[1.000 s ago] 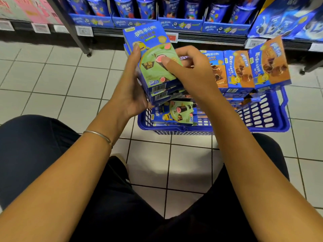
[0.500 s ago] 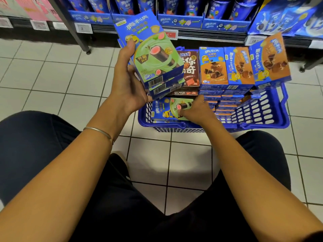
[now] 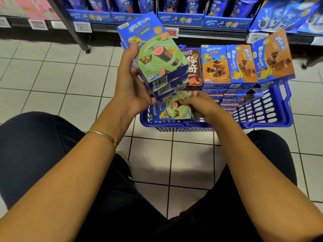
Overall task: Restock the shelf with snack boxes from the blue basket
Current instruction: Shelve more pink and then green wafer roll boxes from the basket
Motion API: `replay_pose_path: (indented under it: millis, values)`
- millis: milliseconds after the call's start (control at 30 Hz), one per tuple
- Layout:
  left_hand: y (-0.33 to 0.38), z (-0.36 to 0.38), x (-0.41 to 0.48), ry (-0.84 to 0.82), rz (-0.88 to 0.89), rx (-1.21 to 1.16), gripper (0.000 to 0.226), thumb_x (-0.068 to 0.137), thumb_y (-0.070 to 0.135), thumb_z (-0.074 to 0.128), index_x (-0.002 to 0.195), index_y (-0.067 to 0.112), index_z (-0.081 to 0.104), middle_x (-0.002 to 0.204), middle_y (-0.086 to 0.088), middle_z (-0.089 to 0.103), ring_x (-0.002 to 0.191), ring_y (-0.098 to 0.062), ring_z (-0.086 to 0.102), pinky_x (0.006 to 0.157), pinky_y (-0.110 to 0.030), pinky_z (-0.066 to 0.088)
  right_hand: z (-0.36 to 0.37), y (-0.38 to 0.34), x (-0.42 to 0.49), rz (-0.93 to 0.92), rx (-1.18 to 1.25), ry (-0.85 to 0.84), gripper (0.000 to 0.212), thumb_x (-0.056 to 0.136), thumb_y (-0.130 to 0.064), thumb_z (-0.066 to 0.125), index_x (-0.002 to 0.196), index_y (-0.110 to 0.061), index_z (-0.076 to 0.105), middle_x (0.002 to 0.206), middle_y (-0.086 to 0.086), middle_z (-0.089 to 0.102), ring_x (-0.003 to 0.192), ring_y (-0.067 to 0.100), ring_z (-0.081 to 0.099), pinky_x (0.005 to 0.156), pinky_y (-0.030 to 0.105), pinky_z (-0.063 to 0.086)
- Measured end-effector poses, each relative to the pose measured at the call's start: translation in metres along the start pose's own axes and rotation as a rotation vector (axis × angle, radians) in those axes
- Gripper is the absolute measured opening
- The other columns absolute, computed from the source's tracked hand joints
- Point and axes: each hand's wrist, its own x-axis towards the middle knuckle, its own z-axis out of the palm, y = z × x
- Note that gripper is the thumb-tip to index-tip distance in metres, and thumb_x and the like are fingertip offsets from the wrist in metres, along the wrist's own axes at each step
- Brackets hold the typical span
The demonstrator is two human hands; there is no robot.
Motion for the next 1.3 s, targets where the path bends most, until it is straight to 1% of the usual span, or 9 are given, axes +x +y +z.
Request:
replay_pose_path:
  millis: [100,267,433,600,800,933,1067,1167,1300]
  values:
    - [0.005,0.0,0.0,-0.038,-0.013,-0.032,0.072,0.096,0.067,0.056,0.15,0.019,0.059,0.148,-0.013,0.063,0.134,-0.041,0.061,0.114,-0.069,0.041,-0.009,-0.026,-0.008,-0.05,-0.011,0.001,0.029,0.084,-0.024,0.072,0.108,-0.009,0.066,0.106,0.013,0.076,0.102,0.031,0.073,0.091,0.046,0.059]
    - [0.037,0.005,0.0,-0.105,-0.034,-0.161,0.073,0.097,0.067,0.054,0.152,0.02,0.055,0.152,-0.011,0.059,0.13,-0.038,0.064,0.108,-0.061,0.046,-0.025,-0.08,-0.023,-0.167,0.009,0.118,0.019,0.079,-0.026,0.072,0.091,-0.019,0.06,0.083,0.006,0.077,0.074,0.021,0.076,0.06,0.032,0.059]
    - [0.106,0.043,-0.036,-0.116,-0.123,-0.154,0.077,0.094,0.068,0.056,0.156,0.022,0.05,0.158,-0.009,0.054,0.141,-0.039,0.055,0.118,-0.066,0.036,-0.03,-0.149,-0.076,-0.029,0.298,0.211,0.007,0.084,-0.01,0.067,0.09,-0.007,0.064,0.066,0.002,0.067,0.054,0.016,0.065,0.052,0.027,0.051]
    - [0.199,0.125,-0.117,-0.099,-0.131,-0.208,0.079,0.097,0.066,0.054,0.16,0.02,0.044,0.162,-0.013,0.047,0.149,-0.04,0.045,0.124,-0.064,0.03,-0.034,-0.262,-0.181,0.018,0.495,0.099,0.012,0.087,-0.002,0.059,0.083,-0.008,0.068,0.068,-0.001,0.071,0.057,0.013,0.069,0.051,0.023,0.053]
    - [0.345,0.256,-0.242,0.005,-0.013,-0.071,0.058,0.099,0.056,0.053,0.141,0.017,0.065,0.147,-0.013,0.062,0.137,-0.037,0.056,0.121,-0.06,0.038,-0.071,-0.434,-0.334,-0.013,0.53,0.109,0.014,0.088,-0.013,0.058,0.1,-0.016,0.064,0.106,0.003,0.059,0.086,0.02,0.06,0.066,0.03,0.049]
    - [0.416,0.318,-0.303,0.069,0.097,0.125,0.057,0.093,0.05,0.056,0.137,0.016,0.064,0.143,-0.016,0.065,0.133,-0.037,0.061,0.121,-0.062,0.037,-0.086,-0.52,-0.409,-0.118,0.636,0.076,0.015,0.09,-0.011,0.053,0.083,-0.019,0.063,0.081,-0.002,0.063,0.06,0.013,0.063,0.057,0.024,0.048]
    - [0.465,0.355,-0.329,0.07,0.196,0.214,0.072,0.092,0.047,0.056,0.152,0.008,0.053,0.152,-0.018,0.057,0.136,-0.038,0.056,0.12,-0.06,0.039,-0.074,-0.582,-0.448,-0.262,0.712,-0.109,0.026,0.092,-0.004,0.049,0.078,-0.017,0.067,0.075,-0.002,0.069,0.065,0.016,0.065,0.055,0.024,0.051]
    - [0.503,0.364,-0.331,0.041,0.273,0.202,0.06,0.092,0.045,0.056,0.141,0.011,0.064,0.142,-0.015,0.065,0.126,-0.033,0.065,0.111,-0.057,0.05,-0.062,-0.628,-0.456,-0.391,0.678,-0.152,0.045,0.091,0.003,0.045,0.066,-0.021,0.075,0.071,-0.002,0.072,0.063,0.015,0.069,0.056,0.024,0.053]
    - [0.56,0.377,-0.331,-0.062,0.358,0.201,0.045,0.092,0.043,0.065,0.127,0.017,0.075,0.132,-0.011,0.073,0.117,-0.03,0.073,0.094,-0.047,0.061,-0.055,-0.698,-0.454,-0.561,0.573,-0.147,0.027,0.088,0.006,0.049,0.101,-0.007,0.069,0.093,0.008,0.073,0.085,0.026,0.068,0.077,0.037,0.053]
